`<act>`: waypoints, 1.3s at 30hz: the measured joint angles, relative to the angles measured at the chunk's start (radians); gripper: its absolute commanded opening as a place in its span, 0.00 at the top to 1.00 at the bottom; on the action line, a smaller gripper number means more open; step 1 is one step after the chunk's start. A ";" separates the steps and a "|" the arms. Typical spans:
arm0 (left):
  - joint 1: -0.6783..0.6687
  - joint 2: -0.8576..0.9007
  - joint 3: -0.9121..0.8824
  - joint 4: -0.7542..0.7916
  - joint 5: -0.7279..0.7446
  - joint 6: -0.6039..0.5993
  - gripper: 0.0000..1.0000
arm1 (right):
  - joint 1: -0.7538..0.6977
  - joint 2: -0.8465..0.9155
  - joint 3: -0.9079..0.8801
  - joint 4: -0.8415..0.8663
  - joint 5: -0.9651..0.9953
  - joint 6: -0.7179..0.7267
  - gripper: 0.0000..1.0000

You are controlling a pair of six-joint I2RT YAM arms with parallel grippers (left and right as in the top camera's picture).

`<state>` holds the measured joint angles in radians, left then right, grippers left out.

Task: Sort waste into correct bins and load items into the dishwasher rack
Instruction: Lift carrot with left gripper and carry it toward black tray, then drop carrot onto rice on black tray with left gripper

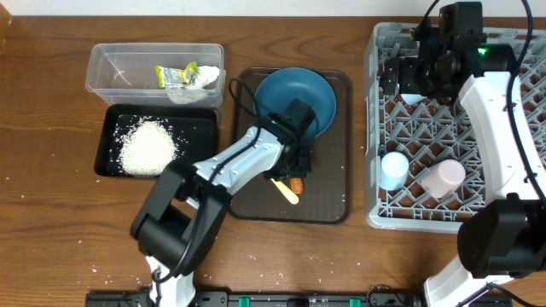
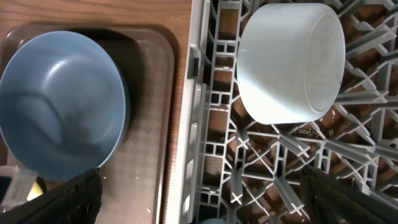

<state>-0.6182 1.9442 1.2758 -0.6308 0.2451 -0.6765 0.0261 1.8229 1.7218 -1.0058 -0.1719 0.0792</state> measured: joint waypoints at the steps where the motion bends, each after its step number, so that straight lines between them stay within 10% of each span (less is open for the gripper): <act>1: 0.000 -0.016 0.000 -0.004 0.000 0.003 0.74 | 0.000 0.000 0.000 0.000 0.000 0.000 0.01; 17: 0.198 -0.344 0.005 -0.203 -0.131 0.043 0.74 | 0.000 0.000 0.000 -0.007 0.008 0.000 0.01; 39: 0.638 -0.202 0.004 -0.083 -0.404 0.043 0.73 | 0.000 0.000 0.000 -0.010 0.008 0.000 0.01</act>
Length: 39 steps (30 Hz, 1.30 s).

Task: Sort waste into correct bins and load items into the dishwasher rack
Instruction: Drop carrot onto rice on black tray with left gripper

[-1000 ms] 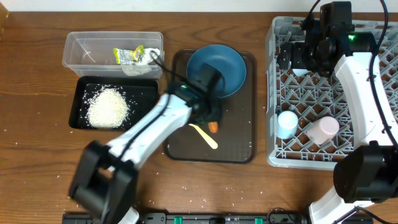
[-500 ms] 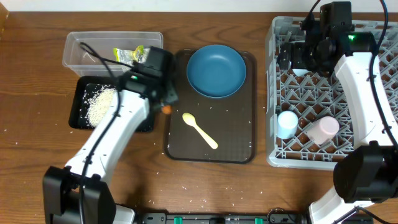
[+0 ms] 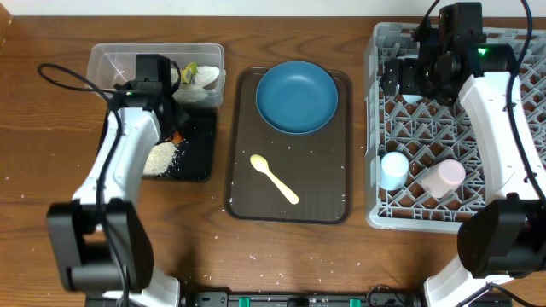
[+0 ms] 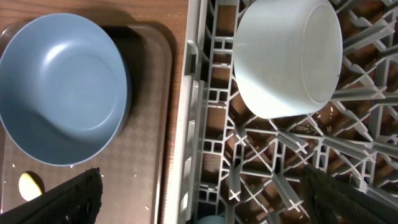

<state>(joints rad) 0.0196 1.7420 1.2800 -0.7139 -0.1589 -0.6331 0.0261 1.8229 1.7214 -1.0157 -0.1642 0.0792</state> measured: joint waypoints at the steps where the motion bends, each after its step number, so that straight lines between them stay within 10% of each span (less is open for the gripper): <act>1: 0.003 0.018 0.000 0.001 -0.001 -0.003 0.72 | 0.000 0.000 0.000 -0.001 0.000 0.000 0.01; 24: 0.006 0.183 -0.008 -0.009 -0.002 -0.061 0.59 | 0.000 0.000 0.000 -0.011 0.000 0.000 0.01; 39: -0.052 -0.032 0.006 -0.203 0.097 0.292 0.35 | 0.010 0.000 0.000 -0.013 0.002 0.000 0.01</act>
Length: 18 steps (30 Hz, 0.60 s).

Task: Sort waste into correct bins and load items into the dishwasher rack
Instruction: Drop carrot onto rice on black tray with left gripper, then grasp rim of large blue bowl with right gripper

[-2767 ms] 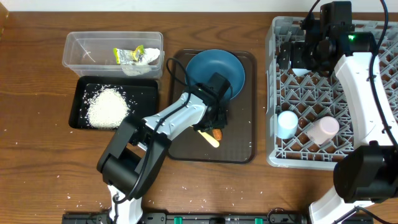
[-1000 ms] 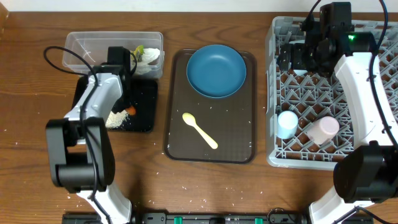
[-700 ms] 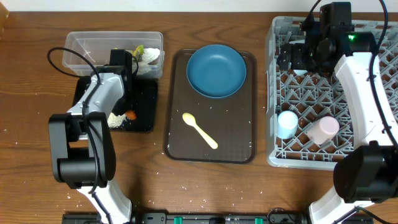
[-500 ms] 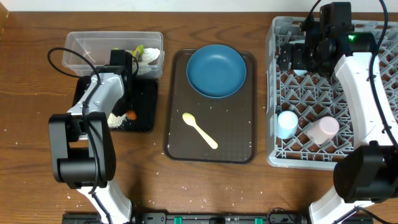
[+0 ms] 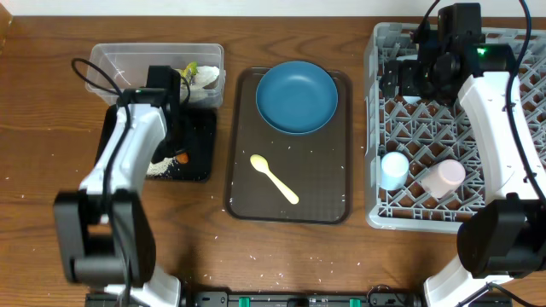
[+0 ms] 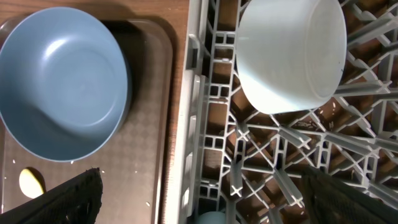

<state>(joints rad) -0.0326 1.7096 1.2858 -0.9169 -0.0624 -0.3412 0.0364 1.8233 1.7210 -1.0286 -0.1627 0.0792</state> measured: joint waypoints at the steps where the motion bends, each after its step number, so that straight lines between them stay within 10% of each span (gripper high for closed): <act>1: -0.013 -0.023 0.004 0.000 0.003 0.007 0.33 | 0.005 0.000 0.000 0.000 0.000 0.000 0.01; 18: -0.251 -0.120 0.019 0.109 0.055 0.070 0.27 | 0.266 0.006 0.000 0.206 0.055 0.207 0.23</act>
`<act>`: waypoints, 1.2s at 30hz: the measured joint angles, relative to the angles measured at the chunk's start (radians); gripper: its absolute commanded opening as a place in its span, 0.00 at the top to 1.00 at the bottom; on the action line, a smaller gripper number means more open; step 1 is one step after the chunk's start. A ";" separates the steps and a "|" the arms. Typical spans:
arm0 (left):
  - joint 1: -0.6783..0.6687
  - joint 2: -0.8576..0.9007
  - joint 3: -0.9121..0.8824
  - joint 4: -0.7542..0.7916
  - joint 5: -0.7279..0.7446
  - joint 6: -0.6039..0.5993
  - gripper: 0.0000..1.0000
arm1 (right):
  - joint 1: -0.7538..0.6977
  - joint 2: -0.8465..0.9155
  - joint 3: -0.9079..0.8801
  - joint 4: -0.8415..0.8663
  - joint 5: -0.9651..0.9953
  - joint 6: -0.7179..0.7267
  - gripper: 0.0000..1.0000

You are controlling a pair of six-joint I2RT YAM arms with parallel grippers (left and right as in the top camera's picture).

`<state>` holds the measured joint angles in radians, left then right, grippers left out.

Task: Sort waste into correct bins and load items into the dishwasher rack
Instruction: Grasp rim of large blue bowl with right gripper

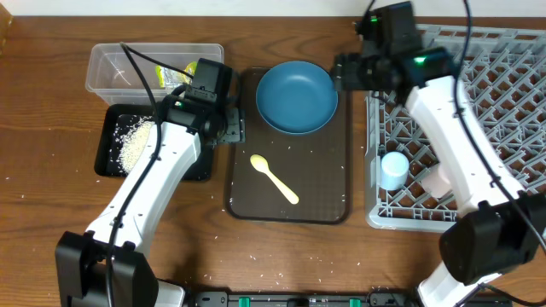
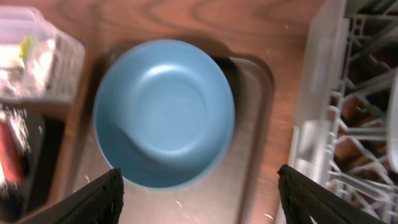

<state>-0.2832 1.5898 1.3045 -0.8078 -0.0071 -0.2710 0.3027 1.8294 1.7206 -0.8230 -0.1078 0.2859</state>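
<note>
A blue bowl (image 1: 297, 95) (image 2: 165, 112) sits at the far end of the brown tray (image 1: 328, 200). A yellow spoon (image 1: 273, 177) lies in the tray's middle. My right gripper (image 2: 202, 199) hangs open above the bowl's near rim, with nothing between its fingers (image 2: 93, 199). The right wrist stands at the bowl's right side. My left gripper (image 1: 230, 125) is at the tray's left edge, looks open and holds nothing. The grey dishwasher rack (image 1: 503, 102) is on the right.
A clear bin (image 1: 107, 68) with a wrapper (image 1: 175, 75) stands at the back left. In front of it is a black tray (image 1: 115, 166) with rice. In the rack stand a light blue cup (image 1: 394, 169) and a pink cup (image 1: 437, 181), the pink one partly hidden.
My right gripper has moved left, from over the rack's white bowl to over the blue bowl. My left gripper has moved right, from over the black tray to the brown tray's left edge.
My left gripper was at an orange scrap beside the spoon on the brown tray. Then it was over the black tray with the scrap. Then the scrap lay in the black tray. The right gripper stayed open over the rack until now.
</note>
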 measured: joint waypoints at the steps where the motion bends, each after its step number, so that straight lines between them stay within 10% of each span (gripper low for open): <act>1: 0.007 0.000 0.000 0.000 -0.004 -0.021 0.27 | 0.024 0.006 0.000 0.022 0.038 0.030 0.23; 13: 0.110 0.000 0.000 -0.034 -0.061 -0.144 0.27 | 0.117 0.223 0.000 0.077 0.267 0.231 0.28; 36: 0.120 0.000 -0.003 -0.038 -0.071 -0.151 0.26 | 0.115 0.392 -0.002 0.114 0.286 0.275 0.91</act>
<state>-0.1635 1.5898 1.3010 -0.8459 -0.0780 -0.4225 0.4179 2.2211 1.7187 -0.7086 0.1783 0.5610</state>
